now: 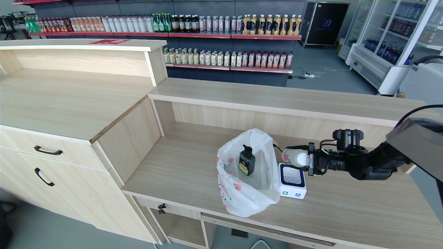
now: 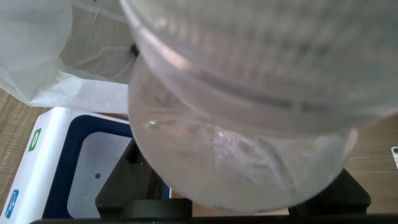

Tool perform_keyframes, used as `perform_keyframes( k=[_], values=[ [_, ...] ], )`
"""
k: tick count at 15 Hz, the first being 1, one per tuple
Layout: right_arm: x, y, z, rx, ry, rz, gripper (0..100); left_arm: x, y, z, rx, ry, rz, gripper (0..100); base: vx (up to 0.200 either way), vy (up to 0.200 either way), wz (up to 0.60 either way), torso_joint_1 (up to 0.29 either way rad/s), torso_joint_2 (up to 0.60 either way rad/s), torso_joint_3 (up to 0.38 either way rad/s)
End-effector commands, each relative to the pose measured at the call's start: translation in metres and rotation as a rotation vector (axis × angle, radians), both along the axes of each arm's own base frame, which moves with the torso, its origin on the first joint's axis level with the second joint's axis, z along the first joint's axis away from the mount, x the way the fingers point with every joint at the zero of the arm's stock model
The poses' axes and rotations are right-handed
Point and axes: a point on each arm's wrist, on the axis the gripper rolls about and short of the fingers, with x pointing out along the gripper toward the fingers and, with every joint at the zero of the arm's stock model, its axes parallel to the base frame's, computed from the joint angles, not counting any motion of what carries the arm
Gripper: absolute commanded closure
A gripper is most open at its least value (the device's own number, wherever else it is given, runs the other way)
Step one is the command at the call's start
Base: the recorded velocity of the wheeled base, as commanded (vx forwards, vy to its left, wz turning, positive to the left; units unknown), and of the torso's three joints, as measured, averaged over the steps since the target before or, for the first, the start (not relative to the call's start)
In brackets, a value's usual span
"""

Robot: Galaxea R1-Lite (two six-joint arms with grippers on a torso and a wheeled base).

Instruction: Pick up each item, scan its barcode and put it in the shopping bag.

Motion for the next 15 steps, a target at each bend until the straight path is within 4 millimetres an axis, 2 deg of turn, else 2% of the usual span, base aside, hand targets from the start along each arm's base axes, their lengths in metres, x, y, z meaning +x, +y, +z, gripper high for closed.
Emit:
perform_keyframes(
  k=[1, 10, 15],
  values=[
    [0.0005, 0.002, -0.0029, 0.0, 0.004, 0.006, 100, 0.0, 0.0, 0.0, -0.001, 0.0, 0.0, 0, 0.0, 0.0, 0.0, 0.0, 0.0, 0.0],
    [0.0017, 0.0026, -0.005, -0.001, 0.008, 0.006, 100, 0.0, 0.0, 0.0, -0.001, 0.0, 0.0, 0, 0.0, 0.0, 0.0, 0.0, 0.0, 0.0],
    [0.0017, 0.0106, -0.0046, -0.001, 0.005, 0.024, 100, 0.0, 0.0, 0.0, -0.001, 0.0, -0.001, 0, 0.0, 0.0, 0.0, 0.0, 0.0, 0.0]
  ],
)
